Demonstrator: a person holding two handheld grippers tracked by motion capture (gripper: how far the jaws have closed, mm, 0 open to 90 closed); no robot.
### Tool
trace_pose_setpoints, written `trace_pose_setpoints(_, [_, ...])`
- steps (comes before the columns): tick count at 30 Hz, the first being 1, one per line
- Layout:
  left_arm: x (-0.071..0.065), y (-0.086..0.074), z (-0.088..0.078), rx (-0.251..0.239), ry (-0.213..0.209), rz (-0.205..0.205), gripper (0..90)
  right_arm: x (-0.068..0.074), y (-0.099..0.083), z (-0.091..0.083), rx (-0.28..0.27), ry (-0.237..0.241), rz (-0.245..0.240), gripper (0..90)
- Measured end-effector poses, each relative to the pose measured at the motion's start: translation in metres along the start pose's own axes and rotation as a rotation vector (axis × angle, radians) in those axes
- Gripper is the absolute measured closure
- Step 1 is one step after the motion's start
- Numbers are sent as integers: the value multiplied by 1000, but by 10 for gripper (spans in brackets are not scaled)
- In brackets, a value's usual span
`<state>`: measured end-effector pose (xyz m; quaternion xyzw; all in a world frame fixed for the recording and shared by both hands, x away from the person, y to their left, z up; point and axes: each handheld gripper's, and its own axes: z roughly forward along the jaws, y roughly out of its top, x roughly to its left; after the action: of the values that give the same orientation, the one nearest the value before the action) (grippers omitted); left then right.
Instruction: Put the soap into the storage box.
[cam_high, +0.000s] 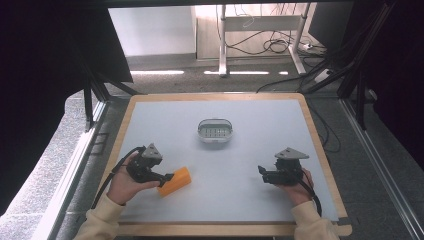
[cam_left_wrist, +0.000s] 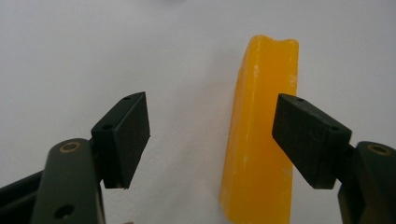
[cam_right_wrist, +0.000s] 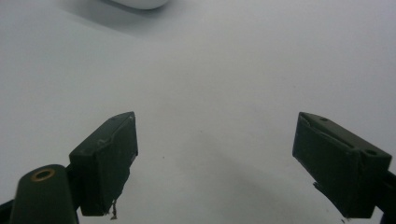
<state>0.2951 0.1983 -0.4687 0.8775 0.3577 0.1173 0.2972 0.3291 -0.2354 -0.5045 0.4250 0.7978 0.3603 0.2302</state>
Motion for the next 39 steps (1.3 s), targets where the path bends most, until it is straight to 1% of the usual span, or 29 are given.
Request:
trace_pose_setpoints(2, [0,1,1,3,-1,3,272,0,0,0,0,0,0,143])
trace_pose_setpoints(5, [1,1,3,5,1,-4,275,0,0,0,-2,-1,-1,143])
trace_pose_setpoints(10, [2,1,4,-1,-10,-15,281,1,0,0,0,-1,-4,143])
trace_pose_setpoints(13, [1,2,3,-1,-6,-12,286,1,0,0,-1,-2,-4,143])
trace_pose_setpoints(18, [-4,4,0,-6,-35,-2,277,1,0,0,1,-3,-4,143])
trace_pose_setpoints(19, [-6,5,1,0,-37,7,276,1,0,0,1,-3,-4,143])
trace_pose_setpoints(20, [-8,5,1,-2,-38,7,274,1,0,0,1,-3,-4,143])
trace_pose_setpoints(23, [-11,6,4,12,-47,18,269,0,0,0,0,-4,-4,143])
trace_pose_setpoints(26, [-14,6,7,21,-52,19,262,1,0,0,0,-3,-4,143])
trace_pose_setpoints(28, [-15,6,9,35,-53,28,261,0,0,1,1,-3,-3,143])
trace_pose_setpoints(33, [-19,5,18,71,-51,34,262,0,0,1,1,-2,-3,143])
trace_pose_setpoints(36, [-20,5,22,86,-69,31,288,1,0,1,3,-1,-5,143])
trace_pose_setpoints(39, [-22,4,27,114,-65,35,310,1,0,1,6,-3,-7,143])
